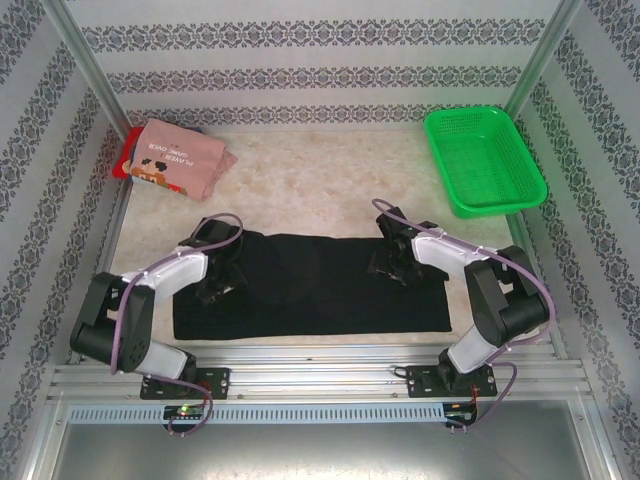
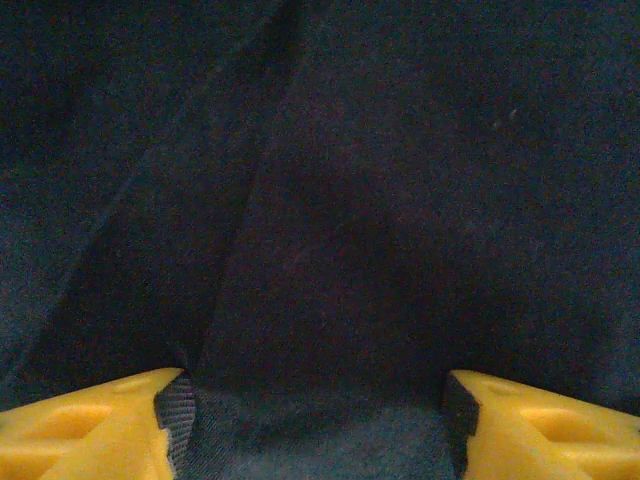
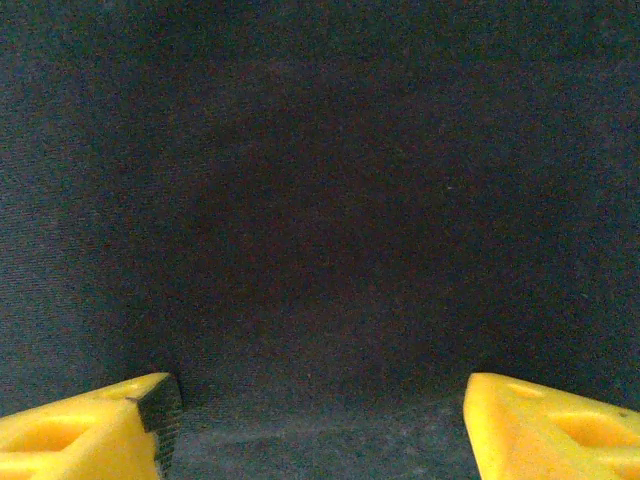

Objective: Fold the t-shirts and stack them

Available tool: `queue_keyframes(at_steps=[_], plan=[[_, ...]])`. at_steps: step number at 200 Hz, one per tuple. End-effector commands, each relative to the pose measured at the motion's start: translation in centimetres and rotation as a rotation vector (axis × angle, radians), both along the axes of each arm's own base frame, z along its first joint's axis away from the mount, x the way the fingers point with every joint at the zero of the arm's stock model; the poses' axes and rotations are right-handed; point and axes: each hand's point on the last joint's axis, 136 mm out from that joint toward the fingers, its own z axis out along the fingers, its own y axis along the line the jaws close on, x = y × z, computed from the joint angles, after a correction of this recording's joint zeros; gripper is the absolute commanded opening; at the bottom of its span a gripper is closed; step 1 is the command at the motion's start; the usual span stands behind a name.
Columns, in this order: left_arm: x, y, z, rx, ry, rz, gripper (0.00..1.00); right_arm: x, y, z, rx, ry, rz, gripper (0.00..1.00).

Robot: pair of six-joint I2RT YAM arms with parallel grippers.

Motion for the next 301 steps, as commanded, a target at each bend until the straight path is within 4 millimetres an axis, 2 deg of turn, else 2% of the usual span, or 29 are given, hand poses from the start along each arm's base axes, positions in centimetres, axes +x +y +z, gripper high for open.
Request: queue_keyframes(at_steps=[1, 79, 110, 137, 189, 203, 244, 258, 280, 301], plan=[[4.8, -0.8, 0.1, -0.006, -0.095, -0.032, 0.67, -0.9, -0.1, -1.3, -0.047, 0.028, -0.049, 0.74], [17.9, -4.5, -0.6, 0.024, -0.127, -0.273, 0.64, -3.7, 0.8, -2.3, -0.066, 0.053, -0.112, 0.73], [23.1, -6.4, -0.9, 0.004, -0.16, -0.342, 0.64, -5.0, 0.6, -2.1, -0.055, 0.052, -0.17, 0.73], [27.1, -8.2, -1.4, -0.027, -0.193, -0.387, 0.64, -5.7, 1.3, -1.8, -0.015, 0.037, -0.237, 0.74], [33.6, -12.0, -2.9, -0.158, -0.276, -0.43, 0.65, -5.7, 4.3, -1.2, 0.088, 0.007, -0.328, 0.75], [35.5, -13.2, -2.6, -0.217, -0.33, -0.423, 0.65, -5.6, 5.2, -1.1, 0.11, 0.014, -0.346, 0.75], [39.4, -17.0, -3.0, -0.428, -0.48, -0.382, 0.65, -5.2, 8.4, 0.0, 0.208, 0.01, -0.375, 0.76], [40.8, -17.6, -2.6, -0.477, -0.542, -0.342, 0.66, -5.2, 9.8, 0.2, 0.255, 0.012, -0.389, 0.76], [43.4, -18.5, -0.8, -0.549, -0.662, -0.283, 0.68, -5.0, 11.7, 1.1, 0.319, -0.004, -0.401, 0.77], [45.5, -19.1, 2.2, -0.633, -0.788, -0.221, 0.72, -4.3, 13.3, 2.8, 0.387, -0.027, -0.389, 0.78]])
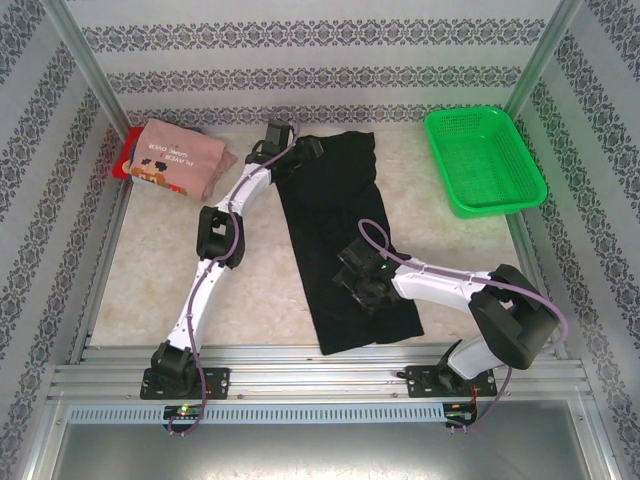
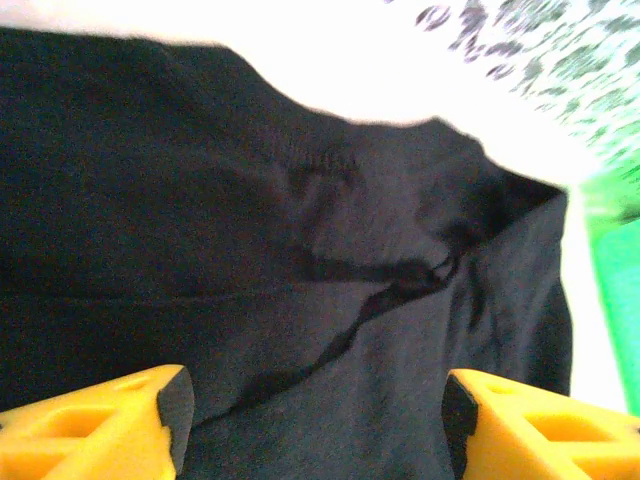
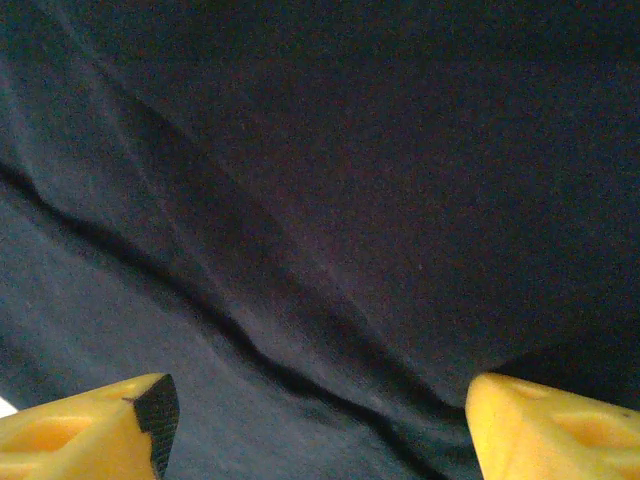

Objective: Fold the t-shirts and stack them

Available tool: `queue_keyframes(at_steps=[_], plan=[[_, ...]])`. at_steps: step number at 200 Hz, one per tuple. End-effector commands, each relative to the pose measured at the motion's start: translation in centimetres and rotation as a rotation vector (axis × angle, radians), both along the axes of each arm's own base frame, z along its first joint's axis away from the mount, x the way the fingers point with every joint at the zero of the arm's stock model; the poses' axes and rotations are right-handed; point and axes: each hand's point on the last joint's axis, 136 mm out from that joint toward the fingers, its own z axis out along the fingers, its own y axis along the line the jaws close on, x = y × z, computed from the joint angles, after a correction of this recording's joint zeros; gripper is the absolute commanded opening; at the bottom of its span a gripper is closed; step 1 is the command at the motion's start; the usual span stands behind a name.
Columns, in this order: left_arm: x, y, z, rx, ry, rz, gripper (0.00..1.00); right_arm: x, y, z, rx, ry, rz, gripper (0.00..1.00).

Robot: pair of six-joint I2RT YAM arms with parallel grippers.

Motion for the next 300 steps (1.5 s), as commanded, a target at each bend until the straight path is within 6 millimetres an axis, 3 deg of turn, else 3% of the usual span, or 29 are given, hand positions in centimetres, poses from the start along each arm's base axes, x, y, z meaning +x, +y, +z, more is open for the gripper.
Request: queue_keyframes(at_steps=[1, 22, 50, 66, 83, 107, 127, 153, 172, 208, 223, 267, 300], plan=[[1.0, -0.7, -2.3, -0.173, 0.041, 0.056, 0.73, 0.6, 2.7, 1.7, 0.108, -0.007, -0.023, 0.78], [1.9, -0.8, 3.4, -0.236, -0.062, 0.048, 0.82, 0.8, 3.3, 4.1, 0.13, -0.047, 0.022, 0.8], [1.4, -0.2, 13.1, -0.33, -0.164, 0.002, 0.86, 0.5, 2.4, 7.2, 0.109, -0.109, 0.102, 0.82], [-0.5, -0.3, 18.1, -0.335, -0.191, -0.074, 0.87, 0.3, 0.9, 8.4, 0.092, -0.126, 0.154, 0.83], [-4.0, -0.5, 19.7, -0.203, -0.124, -0.126, 0.87, 0.4, -1.3, 9.5, 0.047, -0.153, 0.22, 0.83], [-9.9, 0.1, 17.9, 0.045, 0.002, -0.131, 0.87, 0.5, -4.7, 9.7, -0.019, -0.145, 0.281, 0.83], [-15.0, 1.0, 13.7, 0.175, 0.156, -0.103, 0.82, 1.1, -6.4, 9.2, -0.053, -0.134, 0.335, 0.83], [-20.8, 0.2, 8.9, 0.196, 0.264, -0.095, 0.76, 1.9, -7.3, 8.1, -0.076, -0.124, 0.387, 0.83], [-23.6, -1.4, 5.7, 0.185, 0.324, -0.103, 0.73, 2.5, -7.8, 7.3, -0.095, -0.127, 0.413, 0.84], [-26.3, -3.9, 1.6, 0.192, 0.382, -0.111, 0.7, 3.4, -8.2, 6.0, -0.077, -0.134, 0.422, 0.85], [-26.9, -3.9, 0.3, 0.213, 0.405, -0.1, 0.69, 3.4, -8.2, 5.5, -0.072, -0.127, 0.426, 0.85], [-28.2, -1.3, -4.3, 0.349, 0.501, -0.07, 0.67, 3.0, -8.2, 4.0, -0.057, -0.104, 0.423, 0.85], [-26.8, 1.8, -6.6, 0.428, 0.535, -0.037, 0.66, 2.6, -7.8, 3.4, -0.022, -0.097, 0.401, 0.85]])
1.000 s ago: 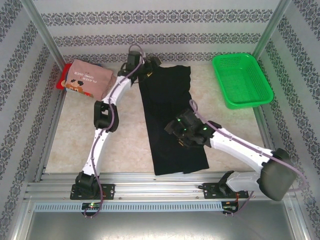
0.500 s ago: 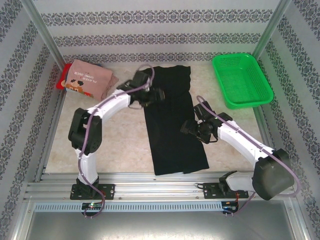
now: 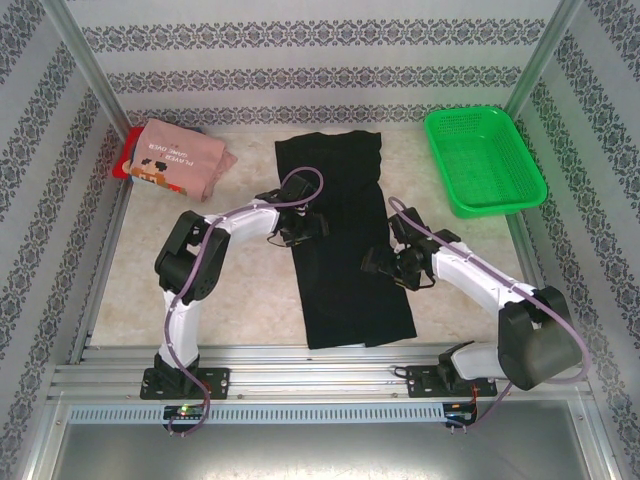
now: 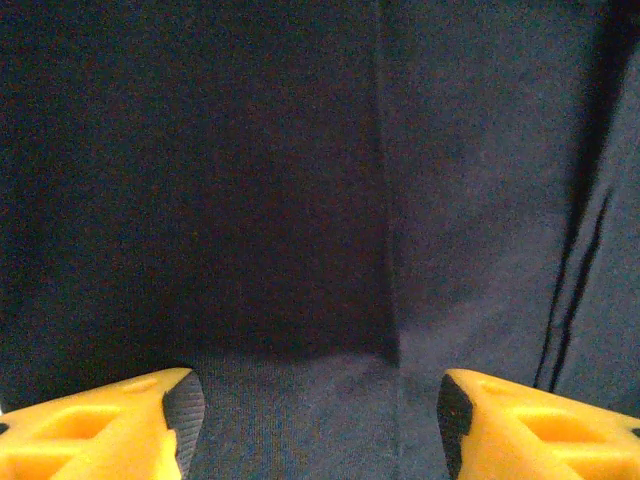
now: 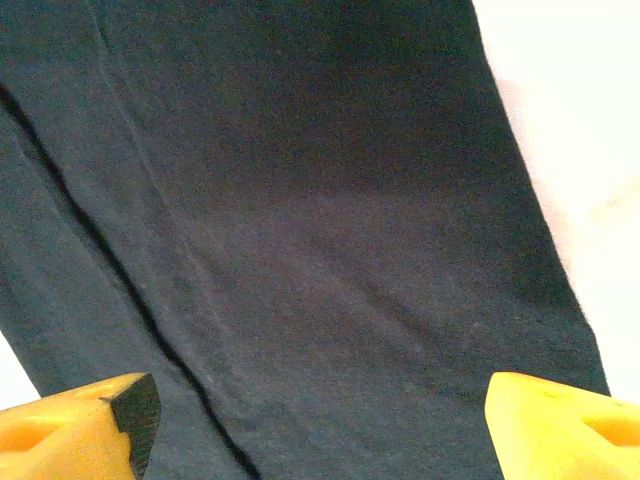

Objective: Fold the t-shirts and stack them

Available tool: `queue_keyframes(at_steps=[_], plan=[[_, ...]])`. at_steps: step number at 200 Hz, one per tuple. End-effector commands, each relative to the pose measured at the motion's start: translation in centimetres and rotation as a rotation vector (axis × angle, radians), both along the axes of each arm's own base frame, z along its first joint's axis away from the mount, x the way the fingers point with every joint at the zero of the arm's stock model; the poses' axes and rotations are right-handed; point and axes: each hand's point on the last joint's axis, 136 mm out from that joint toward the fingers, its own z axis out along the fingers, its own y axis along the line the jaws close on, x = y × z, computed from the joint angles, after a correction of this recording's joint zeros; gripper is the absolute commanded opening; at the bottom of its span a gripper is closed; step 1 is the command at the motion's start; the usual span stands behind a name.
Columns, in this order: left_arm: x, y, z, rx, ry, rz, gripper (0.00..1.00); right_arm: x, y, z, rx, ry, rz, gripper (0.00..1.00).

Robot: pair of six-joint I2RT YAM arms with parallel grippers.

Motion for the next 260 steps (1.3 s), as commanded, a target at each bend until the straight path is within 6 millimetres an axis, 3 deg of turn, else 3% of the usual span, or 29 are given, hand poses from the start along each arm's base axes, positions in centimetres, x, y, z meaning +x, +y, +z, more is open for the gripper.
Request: queue_keyframes(at_steps=[1, 28, 45, 63, 90, 114, 132, 160, 196, 260], plan=[[0.8, 4.1, -3.7, 0.139, 0.048, 0.037, 0.66, -0.2, 0.3, -0.7, 0.031, 0.01, -0.007, 0.85], [3.4, 4.9, -3.9, 0.15, 0.028, 0.016, 0.67, -0.3, 0.5, -1.1, 0.045, 0.015, -0.014, 0.85], [4.6, 3.4, -3.1, 0.078, 0.012, -0.02, 0.68, -0.4, 0.5, -1.5, 0.043, 0.028, -0.008, 0.86], [4.1, 1.8, -1.3, 0.0, -0.019, -0.029, 0.71, -0.6, 0.6, -1.3, 0.044, 0.034, -0.003, 0.86], [1.6, 2.1, 2.6, -0.109, -0.074, 0.02, 0.77, -1.9, 0.7, -0.4, 0.064, 0.036, -0.005, 0.86], [-1.9, 3.0, 6.7, -0.179, -0.097, 0.032, 0.8, -4.2, 1.3, 0.2, 0.12, 0.05, 0.006, 0.86], [-5.6, 4.2, 7.9, -0.213, -0.061, 0.064, 0.81, -6.2, 2.0, 0.3, 0.165, 0.076, 0.021, 0.85], [-12.6, 6.6, 6.4, -0.2, 0.053, 0.098, 0.81, -9.0, 2.5, -0.1, 0.175, 0.124, 0.043, 0.84], [-20.4, 7.7, 4.1, -0.187, 0.205, 0.097, 0.74, -10.7, 2.7, -1.5, 0.173, 0.184, 0.058, 0.79], [-27.1, 5.7, 1.5, -0.157, 0.359, 0.018, 0.6, -11.9, 2.6, -2.7, 0.144, 0.228, 0.091, 0.69]])
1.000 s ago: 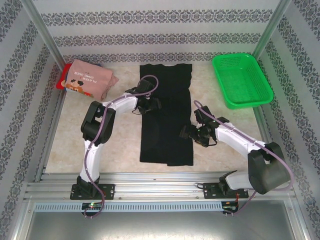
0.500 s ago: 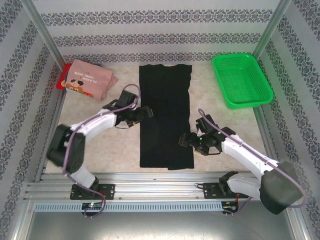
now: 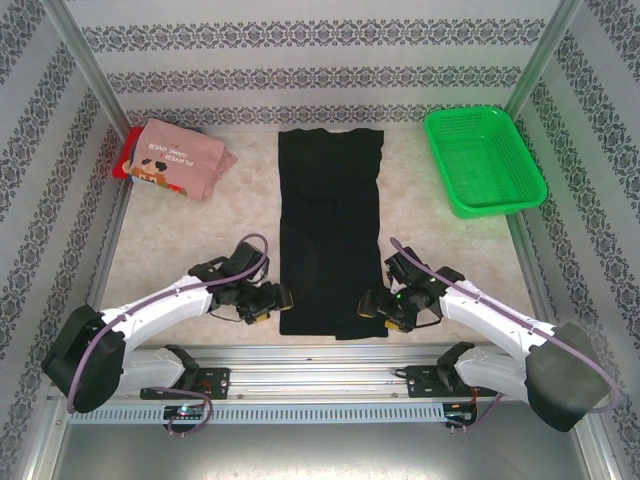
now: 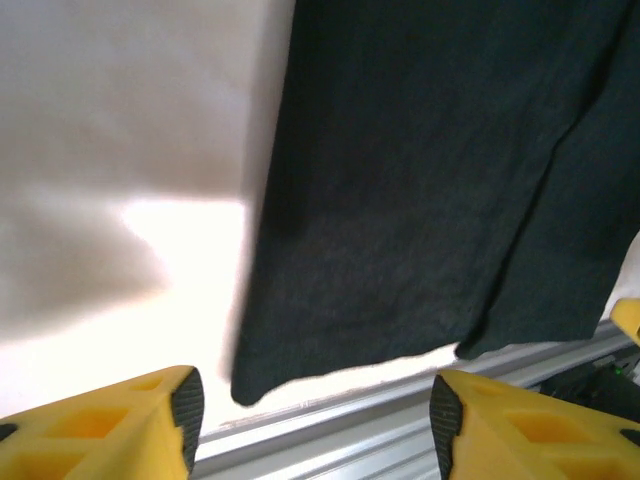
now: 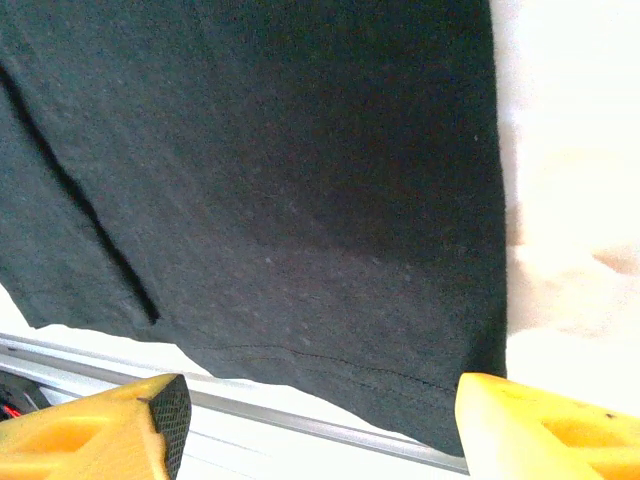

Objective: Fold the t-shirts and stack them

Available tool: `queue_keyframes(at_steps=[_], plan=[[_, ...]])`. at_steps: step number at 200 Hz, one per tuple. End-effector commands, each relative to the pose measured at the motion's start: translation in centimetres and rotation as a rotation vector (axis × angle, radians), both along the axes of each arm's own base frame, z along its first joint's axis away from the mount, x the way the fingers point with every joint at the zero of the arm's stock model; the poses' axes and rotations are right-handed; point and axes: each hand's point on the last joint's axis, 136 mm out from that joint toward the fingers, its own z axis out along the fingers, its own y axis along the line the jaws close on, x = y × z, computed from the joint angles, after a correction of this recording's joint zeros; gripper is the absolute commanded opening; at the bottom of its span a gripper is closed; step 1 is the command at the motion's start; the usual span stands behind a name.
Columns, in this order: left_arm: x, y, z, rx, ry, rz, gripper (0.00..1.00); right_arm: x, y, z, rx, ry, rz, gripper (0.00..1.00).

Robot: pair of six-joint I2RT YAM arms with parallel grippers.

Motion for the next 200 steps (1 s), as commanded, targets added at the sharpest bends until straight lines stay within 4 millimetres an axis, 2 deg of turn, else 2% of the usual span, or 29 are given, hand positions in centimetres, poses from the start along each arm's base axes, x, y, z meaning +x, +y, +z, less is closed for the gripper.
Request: queue_keyframes(at_steps=[1, 48, 76, 104, 144, 200], plan=[[-2.7, -0.1, -1.1, 0.021, 0.094, 0.012, 0.6, -1.3, -0.2, -0.8, -0.011, 0.049, 0.011, 0.69], [-4.1, -0.5, -2.8, 0.05, 0.126, 0.0, 0.54, -1.9, -0.1, -1.5, -0.012, 0.064, 0.02, 0.66], [-3.2, -1.3, -3.2, 0.033, 0.094, 0.022, 0.51, -2.0, -0.1, -1.8, -0.006, 0.065, 0.018, 0.65], [-2.1, -2.7, -2.6, -0.003, 0.057, 0.023, 0.51, -2.2, -0.1, -1.9, -0.006, 0.064, 0.019, 0.64], [-2.1, -3.8, -3.1, -0.014, 0.073, 0.0, 0.46, -2.1, -0.1, -2.5, -0.015, 0.067, 0.014, 0.62], [-1.8, -4.0, -3.1, -0.007, 0.063, -0.004, 0.23, -1.7, -0.4, -3.2, -0.046, 0.077, 0.007, 0.58]])
